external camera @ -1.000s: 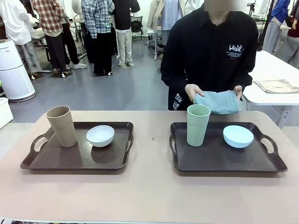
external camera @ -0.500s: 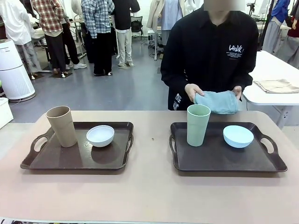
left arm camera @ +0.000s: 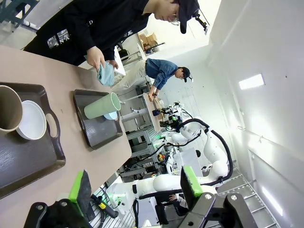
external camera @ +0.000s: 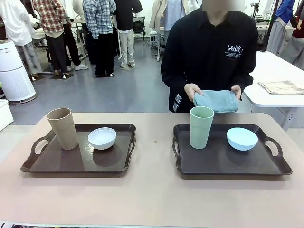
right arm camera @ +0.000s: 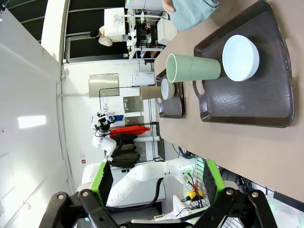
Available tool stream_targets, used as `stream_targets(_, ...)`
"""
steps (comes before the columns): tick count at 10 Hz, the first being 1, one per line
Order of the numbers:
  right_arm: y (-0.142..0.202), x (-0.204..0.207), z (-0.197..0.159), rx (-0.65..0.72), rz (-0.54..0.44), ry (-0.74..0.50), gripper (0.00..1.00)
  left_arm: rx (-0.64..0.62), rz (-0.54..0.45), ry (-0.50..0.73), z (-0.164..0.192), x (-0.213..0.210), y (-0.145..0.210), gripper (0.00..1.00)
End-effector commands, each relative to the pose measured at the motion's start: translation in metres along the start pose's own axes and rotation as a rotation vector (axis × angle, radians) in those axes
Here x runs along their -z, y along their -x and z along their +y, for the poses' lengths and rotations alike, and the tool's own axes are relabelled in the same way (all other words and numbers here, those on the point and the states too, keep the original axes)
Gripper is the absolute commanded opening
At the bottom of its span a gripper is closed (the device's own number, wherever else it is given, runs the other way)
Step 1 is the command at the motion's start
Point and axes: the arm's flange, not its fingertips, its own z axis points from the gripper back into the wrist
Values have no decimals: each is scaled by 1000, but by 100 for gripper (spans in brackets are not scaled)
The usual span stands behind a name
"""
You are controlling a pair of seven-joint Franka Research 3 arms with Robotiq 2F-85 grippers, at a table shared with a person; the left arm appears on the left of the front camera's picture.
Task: Set up a tray with a mat and arrange the tableware.
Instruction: Pick up the Picnic Bowl and Reusable plastic cup from the Handle tray in front of the human's position and hold them in the air.
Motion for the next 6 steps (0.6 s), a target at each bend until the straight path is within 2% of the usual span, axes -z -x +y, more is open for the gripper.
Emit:
stream_targets(1,0,8,18,-149,-21,115,100,0,0,0,0,0,0,100)
stream_targets(2,-1,26,50,-288,-48,270,100,159,1,-160,-28,30,-18,100)
stream_targets(3,-1,50,81,-423,-50,403,100,361,59,-321,-48,64,-36,100)
stream_targets(4,-13,79,95,-572,-24,559,100,566,183,-409,-54,97,-51,100)
stream_targets(5,-31,109,90,-632,10,759,100,713,220,-584,-50,134,-64,100)
stream_targets(6,-43,130,72,-668,40,916,100,860,263,-657,-48,170,-64,100)
